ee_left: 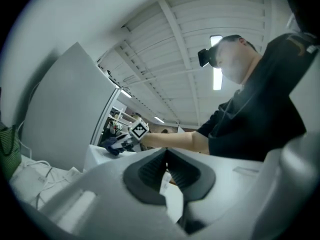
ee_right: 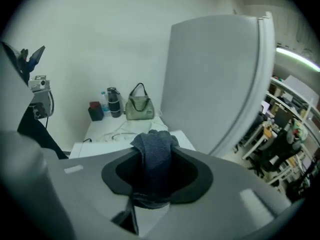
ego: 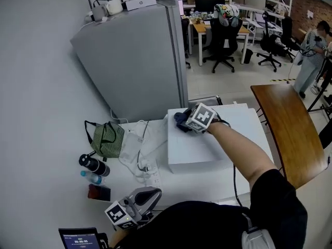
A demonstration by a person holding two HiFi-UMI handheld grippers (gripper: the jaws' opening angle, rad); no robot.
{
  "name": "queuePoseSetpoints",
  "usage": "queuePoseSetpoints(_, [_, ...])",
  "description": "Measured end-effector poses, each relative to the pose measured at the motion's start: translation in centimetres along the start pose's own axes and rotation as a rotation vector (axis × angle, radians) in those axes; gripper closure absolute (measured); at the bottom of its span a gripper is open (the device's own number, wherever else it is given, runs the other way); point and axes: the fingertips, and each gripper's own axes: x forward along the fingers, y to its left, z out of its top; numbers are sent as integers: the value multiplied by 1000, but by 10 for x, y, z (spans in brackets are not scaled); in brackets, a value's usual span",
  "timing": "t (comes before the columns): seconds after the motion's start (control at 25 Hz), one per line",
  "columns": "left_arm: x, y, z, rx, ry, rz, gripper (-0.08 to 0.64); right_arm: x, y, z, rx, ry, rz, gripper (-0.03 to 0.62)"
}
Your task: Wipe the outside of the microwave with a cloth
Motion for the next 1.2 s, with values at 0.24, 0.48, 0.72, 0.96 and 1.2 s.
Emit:
queuePoseSetpoints(0.24, [-41,13,-4,7,39,51,555,71,44,30,-45,127,39,459])
queuePoseSetpoints(0.48, [17,-12,-7,9,16,27,555,-21,-21,-78,5,136,-45,460])
queuePoseSetpoints(0.72, [108,-58,-9,-24,-25,-109,555,-183,-110,-255,180,217,-226,459])
queuePoseSetpoints(0.96, [108,-58,-9,-21,-34,-108,555,-201,-111,-246,164,174,-249,459])
queuePoseSetpoints(1.2, [43,-32,8,29,-60,-60,555,-43,47,-13,-71,-72,77,459])
